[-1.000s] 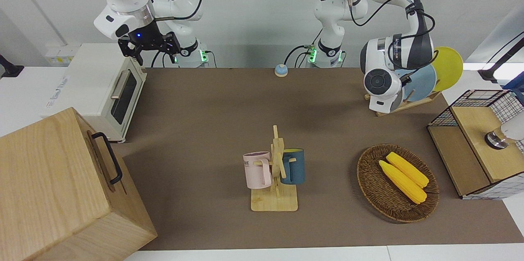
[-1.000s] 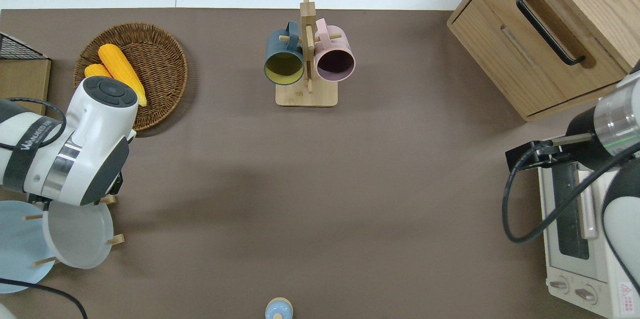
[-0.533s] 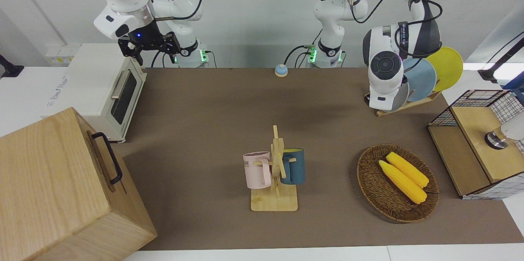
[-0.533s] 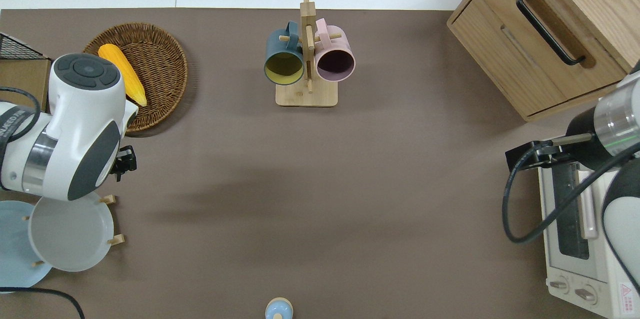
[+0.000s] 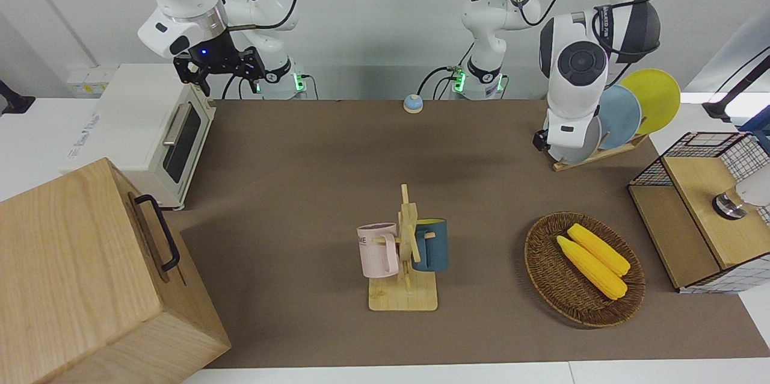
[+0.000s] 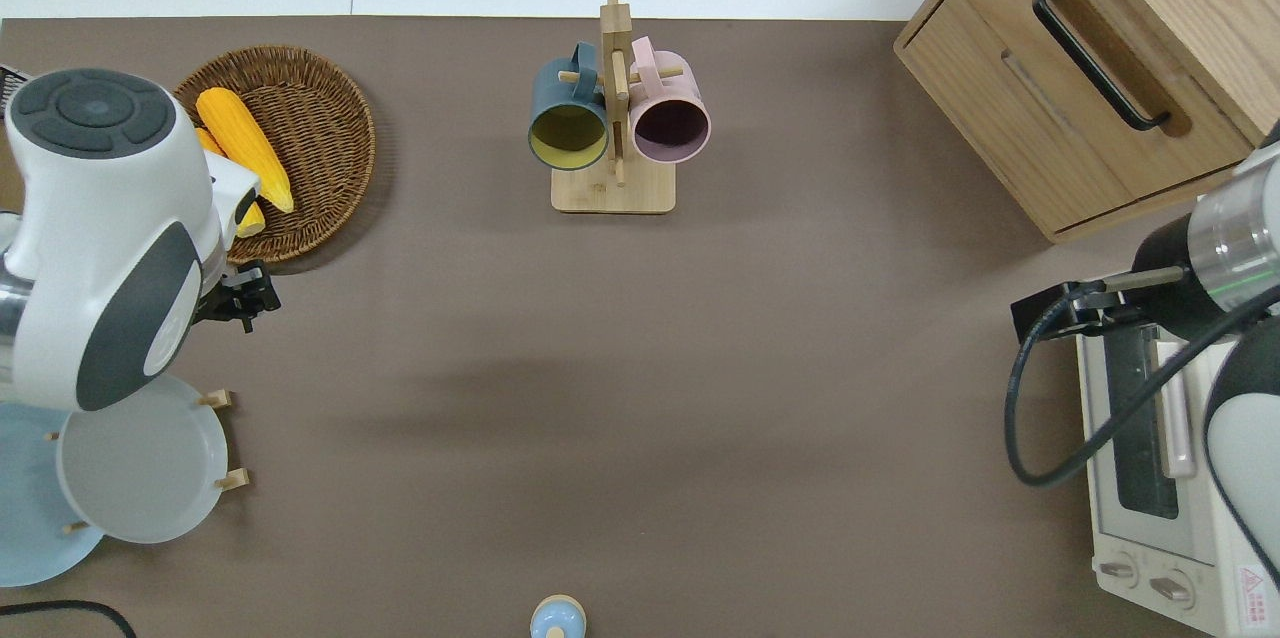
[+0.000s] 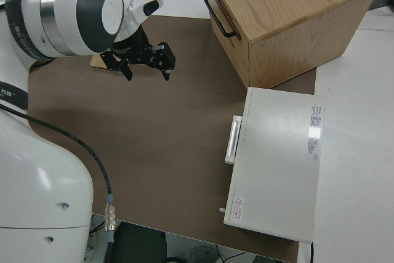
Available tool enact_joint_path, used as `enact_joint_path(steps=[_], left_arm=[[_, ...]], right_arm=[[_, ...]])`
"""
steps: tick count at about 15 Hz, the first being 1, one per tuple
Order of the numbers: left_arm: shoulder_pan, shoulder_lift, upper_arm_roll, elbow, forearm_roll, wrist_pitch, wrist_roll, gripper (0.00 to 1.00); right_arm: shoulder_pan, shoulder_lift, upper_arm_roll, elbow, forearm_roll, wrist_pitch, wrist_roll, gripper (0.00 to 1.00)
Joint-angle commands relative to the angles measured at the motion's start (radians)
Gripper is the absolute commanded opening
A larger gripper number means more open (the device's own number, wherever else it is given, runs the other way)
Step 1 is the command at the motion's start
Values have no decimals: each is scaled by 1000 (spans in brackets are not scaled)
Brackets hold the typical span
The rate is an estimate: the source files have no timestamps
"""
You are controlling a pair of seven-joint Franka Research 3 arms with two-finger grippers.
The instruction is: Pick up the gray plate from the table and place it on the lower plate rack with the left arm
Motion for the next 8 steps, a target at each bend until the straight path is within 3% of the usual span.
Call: enact_joint_path(steps=[1, 8], left_arm=[[7, -31, 14, 98, -108, 0, 81, 991], [15, -83, 142, 169, -289, 37, 467, 995]], right_arm=[[-26, -2, 23, 10, -7, -15, 13, 983], [-26, -2, 23, 10, -7, -15, 13, 983]])
